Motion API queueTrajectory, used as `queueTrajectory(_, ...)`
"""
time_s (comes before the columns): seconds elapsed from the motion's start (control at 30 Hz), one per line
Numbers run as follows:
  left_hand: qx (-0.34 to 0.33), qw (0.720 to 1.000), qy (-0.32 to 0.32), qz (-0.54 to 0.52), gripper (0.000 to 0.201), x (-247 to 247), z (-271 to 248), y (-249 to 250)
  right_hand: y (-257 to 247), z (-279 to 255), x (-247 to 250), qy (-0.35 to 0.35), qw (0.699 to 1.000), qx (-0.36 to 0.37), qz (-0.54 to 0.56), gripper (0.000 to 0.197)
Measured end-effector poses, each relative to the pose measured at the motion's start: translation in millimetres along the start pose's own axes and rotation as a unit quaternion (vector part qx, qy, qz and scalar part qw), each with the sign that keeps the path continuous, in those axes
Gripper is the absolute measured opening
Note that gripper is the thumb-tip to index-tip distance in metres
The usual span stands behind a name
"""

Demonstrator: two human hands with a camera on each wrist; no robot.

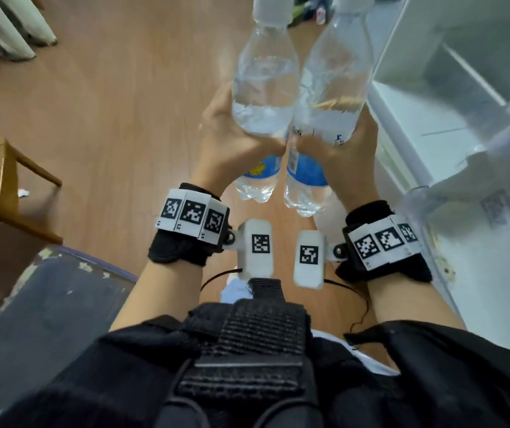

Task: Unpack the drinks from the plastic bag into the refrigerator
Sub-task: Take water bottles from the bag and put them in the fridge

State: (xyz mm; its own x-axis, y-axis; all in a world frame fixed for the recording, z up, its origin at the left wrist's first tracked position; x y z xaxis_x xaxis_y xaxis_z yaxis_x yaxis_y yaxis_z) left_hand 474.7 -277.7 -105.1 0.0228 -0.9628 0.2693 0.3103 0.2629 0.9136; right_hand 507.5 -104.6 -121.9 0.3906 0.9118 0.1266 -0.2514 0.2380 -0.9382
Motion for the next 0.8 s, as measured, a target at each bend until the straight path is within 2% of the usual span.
queueTrajectory(0.17,-0.001,0.999,-0.038,-0.035,0.056,-10.0,115.4,-23.6,14.4,93.5,-34.3,0.058,0.998,-0.002,0.020,0.052)
queueTrajectory(0.3,-0.025,0.996,-0.079,-0.015,0.062,-35.0,193.4,-40.0,30.2,156.4,-38.5,0.118,0.992,-0.005,0.033,0.068)
queueTrajectory(0.37,-0.040,0.993,-0.106,-0.019,0.066,-57.2,226.7,-44.4,38.7,180.9,-31.6,0.145,0.989,-0.001,0.022,0.067)
queueTrajectory(0.5,-0.058,0.983,-0.166,-0.049,0.060,-118.2,283.4,-46.5,59.3,227.7,-1.8,0.207,0.978,-0.007,-0.011,0.066)
queueTrajectory(0.67,-0.087,0.965,-0.240,-0.059,0.067,-214.1,336.9,-32.2,84.0,281.4,62.0,0.294,0.955,-0.006,-0.050,0.063)
queueTrajectory(0.8,-0.099,0.946,-0.293,-0.092,0.065,-289.2,370.1,-11.5,94.2,316.4,118.9,0.364,0.928,0.003,-0.075,0.062)
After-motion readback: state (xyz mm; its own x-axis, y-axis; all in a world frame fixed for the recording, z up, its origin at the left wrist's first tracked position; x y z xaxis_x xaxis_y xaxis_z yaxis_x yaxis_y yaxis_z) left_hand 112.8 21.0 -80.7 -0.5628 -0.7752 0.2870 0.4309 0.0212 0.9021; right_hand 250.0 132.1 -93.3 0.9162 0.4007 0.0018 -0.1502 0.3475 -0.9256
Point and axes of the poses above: each hand's wrist, its own z-axis towards the middle knuckle, its own x-axis out of the back of the hand, y = z × x, the point moved 5 cm from there along z, towards the middle knuckle, and after that the axes turned 1 degree about z, right-handed, at the moved point
